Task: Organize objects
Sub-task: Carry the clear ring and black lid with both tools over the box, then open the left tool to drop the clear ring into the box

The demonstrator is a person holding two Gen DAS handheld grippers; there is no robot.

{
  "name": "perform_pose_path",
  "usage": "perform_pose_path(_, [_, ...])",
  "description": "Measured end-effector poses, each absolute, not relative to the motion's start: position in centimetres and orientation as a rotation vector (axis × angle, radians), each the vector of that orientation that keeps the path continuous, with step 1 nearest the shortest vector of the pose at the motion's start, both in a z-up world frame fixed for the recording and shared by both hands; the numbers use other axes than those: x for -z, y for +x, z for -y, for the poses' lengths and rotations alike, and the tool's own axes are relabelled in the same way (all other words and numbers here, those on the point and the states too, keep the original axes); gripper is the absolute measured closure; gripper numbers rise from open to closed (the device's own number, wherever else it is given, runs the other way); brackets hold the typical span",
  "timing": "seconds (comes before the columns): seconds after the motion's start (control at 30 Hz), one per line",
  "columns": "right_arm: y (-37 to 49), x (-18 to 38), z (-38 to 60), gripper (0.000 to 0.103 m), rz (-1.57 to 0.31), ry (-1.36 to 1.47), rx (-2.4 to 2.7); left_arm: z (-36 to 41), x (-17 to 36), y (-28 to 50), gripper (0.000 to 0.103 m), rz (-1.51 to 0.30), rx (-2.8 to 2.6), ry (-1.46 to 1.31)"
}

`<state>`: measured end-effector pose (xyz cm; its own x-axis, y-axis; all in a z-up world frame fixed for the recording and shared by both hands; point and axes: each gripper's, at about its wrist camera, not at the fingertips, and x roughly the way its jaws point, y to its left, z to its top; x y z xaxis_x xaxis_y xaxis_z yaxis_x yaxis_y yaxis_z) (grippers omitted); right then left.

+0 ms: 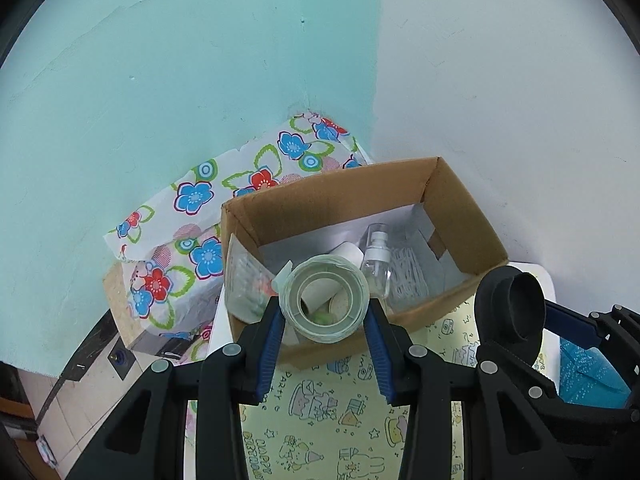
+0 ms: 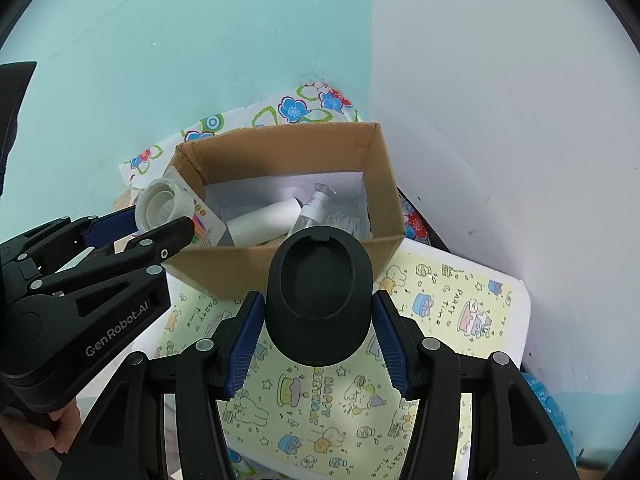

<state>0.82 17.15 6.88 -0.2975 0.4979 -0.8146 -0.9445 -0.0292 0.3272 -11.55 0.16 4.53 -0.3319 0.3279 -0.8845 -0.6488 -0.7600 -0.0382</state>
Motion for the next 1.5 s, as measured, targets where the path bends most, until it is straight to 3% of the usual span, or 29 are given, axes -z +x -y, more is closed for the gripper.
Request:
perform_pose_path(1.03, [0.8, -5.6, -24.5, 0.045, -1.095, -0.547, -1.588, -1.5, -1.9, -16.8, 0.060, -0.440, -2.097, -1.365])
perform_pose_path(1.07, [0.8, -5.6, -24.5, 0.045, -1.095, -0.545, -1.587, -1.6, -1.9, -16.7, 0.053, -0.441, -2.094, -1.365])
perform_pose_path(1.1, [0.8, -5.6, -24.5, 0.045, -1.093, -0.543, -1.588, -1.6, -1.9, -16.6, 0.038, -0.441, -2.089, -1.365])
perform_pose_path(1.17, [0.8, -5.6, -24.5, 0.045, -1.089, -0.540, -1.585, -1.5, -2.0, -16.4, 0.029, -0.457, -2.106, -1.353])
perform_pose_path(1.37, [1.3, -5.6, -24.6, 0.045, -1.092, -0.526, -1.572, -0.4, -2.3, -16.0, 0.016, -0.444, -2.110, -1.339])
perform_pose_path(1.5, [1.2, -5.9, -24.5, 0.045, -1.087, -0.519, -1.574, 0.4, -2.8, -15.9, 0.015, -0.448, -2.136, -1.311])
